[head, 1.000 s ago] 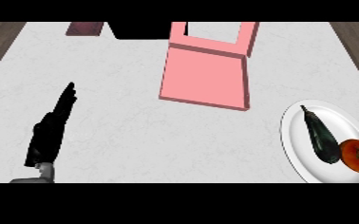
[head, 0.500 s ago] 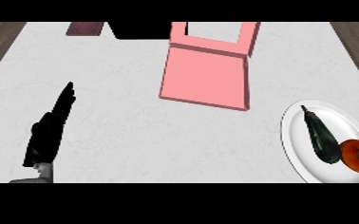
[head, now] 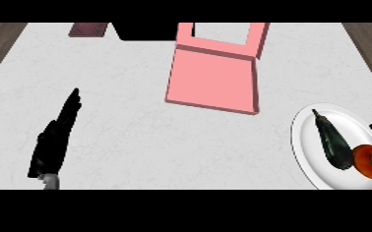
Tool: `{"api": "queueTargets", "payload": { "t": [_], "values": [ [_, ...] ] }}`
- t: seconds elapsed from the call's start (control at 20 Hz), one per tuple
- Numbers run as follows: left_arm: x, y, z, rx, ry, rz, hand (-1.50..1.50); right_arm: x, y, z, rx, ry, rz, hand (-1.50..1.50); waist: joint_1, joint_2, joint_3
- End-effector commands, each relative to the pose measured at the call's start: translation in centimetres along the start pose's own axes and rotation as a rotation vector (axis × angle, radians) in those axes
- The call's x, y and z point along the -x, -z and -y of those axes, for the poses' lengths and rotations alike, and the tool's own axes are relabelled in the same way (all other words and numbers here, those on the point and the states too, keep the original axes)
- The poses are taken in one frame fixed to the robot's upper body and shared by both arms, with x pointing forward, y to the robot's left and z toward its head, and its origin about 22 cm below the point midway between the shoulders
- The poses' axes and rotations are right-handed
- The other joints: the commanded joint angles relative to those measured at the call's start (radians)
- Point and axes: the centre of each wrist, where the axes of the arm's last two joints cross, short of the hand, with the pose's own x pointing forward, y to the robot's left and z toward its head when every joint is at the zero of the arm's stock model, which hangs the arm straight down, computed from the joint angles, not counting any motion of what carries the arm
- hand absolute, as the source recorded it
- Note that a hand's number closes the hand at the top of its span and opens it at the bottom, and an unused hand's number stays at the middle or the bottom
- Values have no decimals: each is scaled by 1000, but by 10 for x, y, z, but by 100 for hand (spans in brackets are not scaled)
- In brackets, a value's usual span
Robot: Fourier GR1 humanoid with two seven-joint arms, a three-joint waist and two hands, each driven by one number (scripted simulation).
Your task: Pick the tomato from the plate and place it in the cardboard box
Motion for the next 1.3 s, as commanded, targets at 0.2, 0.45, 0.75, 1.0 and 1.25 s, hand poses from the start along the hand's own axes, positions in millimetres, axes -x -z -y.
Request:
{"api": "queueTargets", "payload": {
  "t": [0.2,0.45,0.75,1.0,1.25],
  "values": [
    [-1,14,2,5,15,4,0,-1,12,-17,-9,16,7,-150,-2,0,0],
    [6,11,-3,-8,-5,1,0,0,15,-10,-13,9,-4,-150,-1,0,0],
    [6,-9,-20,-8,8,-5,0,18,15,-37,-61,-14,-3,-150,3,0,0],
    [-11,7,8,8,-4,0,0,10,27,-32,-12,-43,13,150,1,0,0],
    [5,6,-16,7,5,3,0,5,27,-22,182,-111,28,150,1,0,0]
  ]
}}
